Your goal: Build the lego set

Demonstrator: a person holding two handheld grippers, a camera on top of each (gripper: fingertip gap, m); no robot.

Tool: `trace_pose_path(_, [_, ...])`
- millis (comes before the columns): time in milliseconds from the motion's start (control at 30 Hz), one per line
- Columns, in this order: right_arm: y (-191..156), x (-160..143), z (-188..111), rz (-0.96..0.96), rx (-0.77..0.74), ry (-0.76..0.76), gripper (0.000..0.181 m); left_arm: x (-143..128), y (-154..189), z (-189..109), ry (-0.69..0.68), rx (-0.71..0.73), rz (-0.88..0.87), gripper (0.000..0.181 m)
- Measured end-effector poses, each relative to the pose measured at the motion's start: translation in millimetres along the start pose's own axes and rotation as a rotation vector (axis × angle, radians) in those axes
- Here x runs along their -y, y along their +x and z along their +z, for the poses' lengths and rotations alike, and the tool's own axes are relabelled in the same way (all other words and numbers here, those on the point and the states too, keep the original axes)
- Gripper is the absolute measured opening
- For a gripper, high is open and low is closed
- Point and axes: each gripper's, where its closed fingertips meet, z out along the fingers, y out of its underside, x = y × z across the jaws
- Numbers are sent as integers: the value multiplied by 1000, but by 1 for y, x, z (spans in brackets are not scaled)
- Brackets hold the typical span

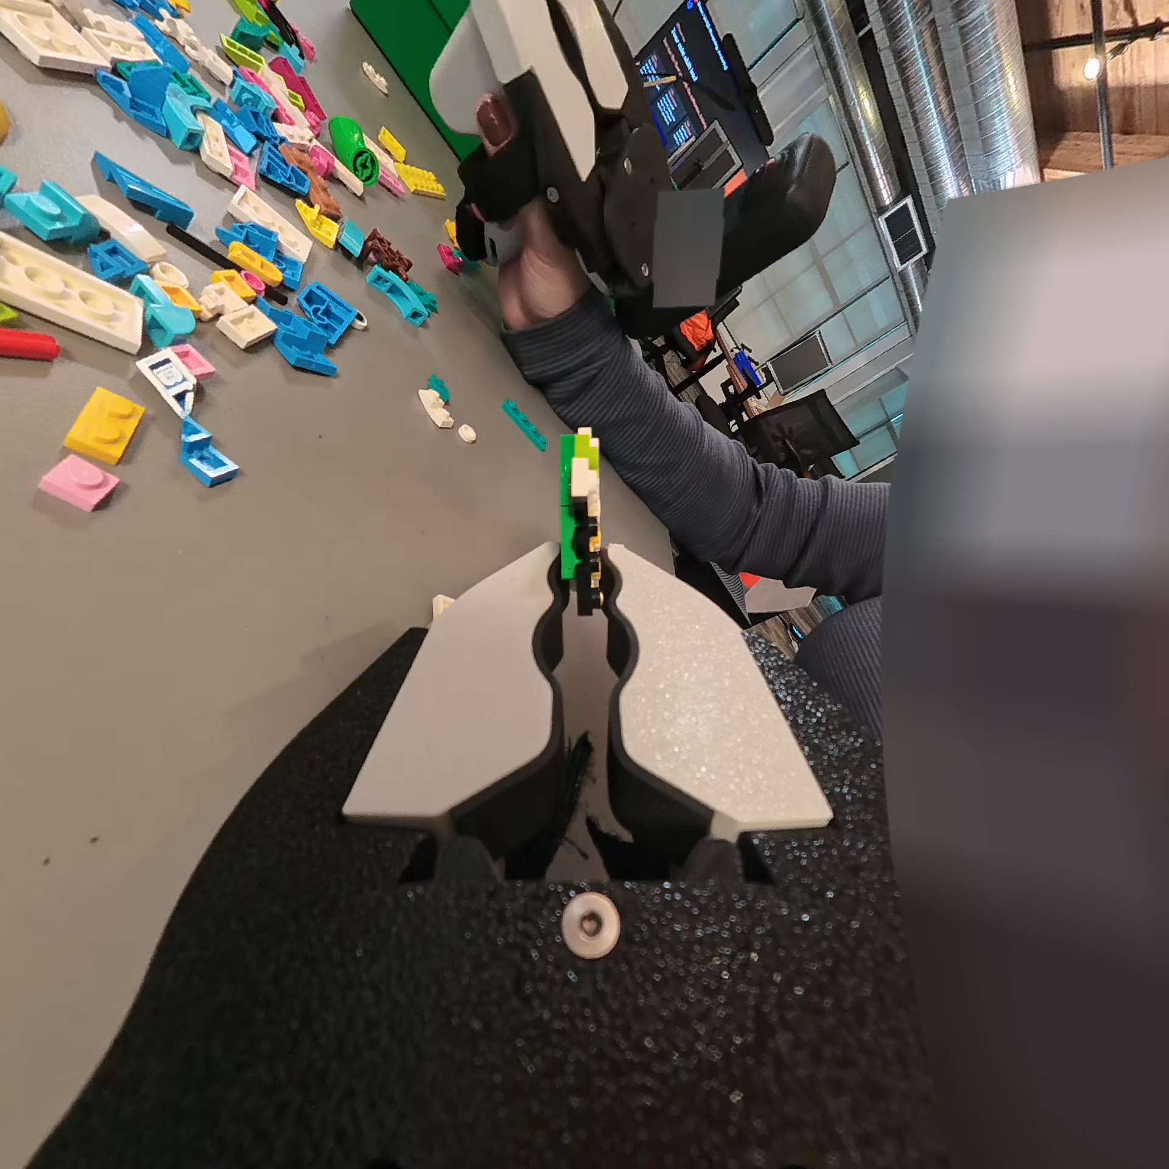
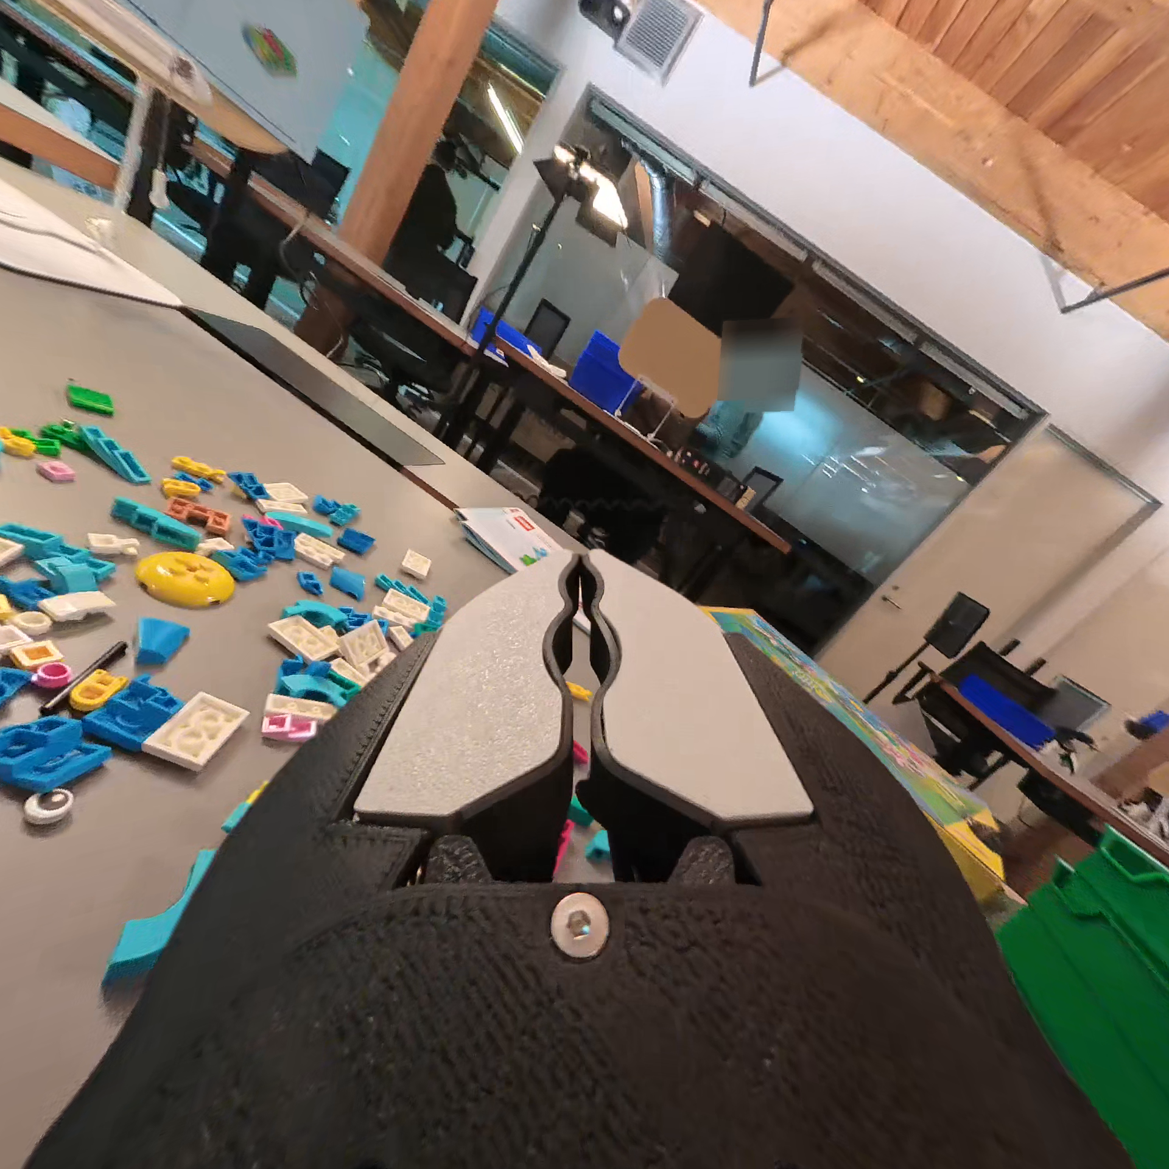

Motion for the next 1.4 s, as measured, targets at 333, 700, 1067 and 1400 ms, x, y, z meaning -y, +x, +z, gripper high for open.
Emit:
trace_pose_path(333, [30,-4,-7,269,-60,66,0,1,0,0,3,1,-1,8])
trace_pose_path(700, [23,-3,-6,223,-41,60,0,1,0,0,3,0,-2,8])
trace_pose_path(1067, [24,-3,-6,227,-40,60,0,1,1,0,7,-3,4,8])
trace_pose_path(1400, [20,-3,-5,208,-25,56,0,1,0,0,6,-4,1,8])
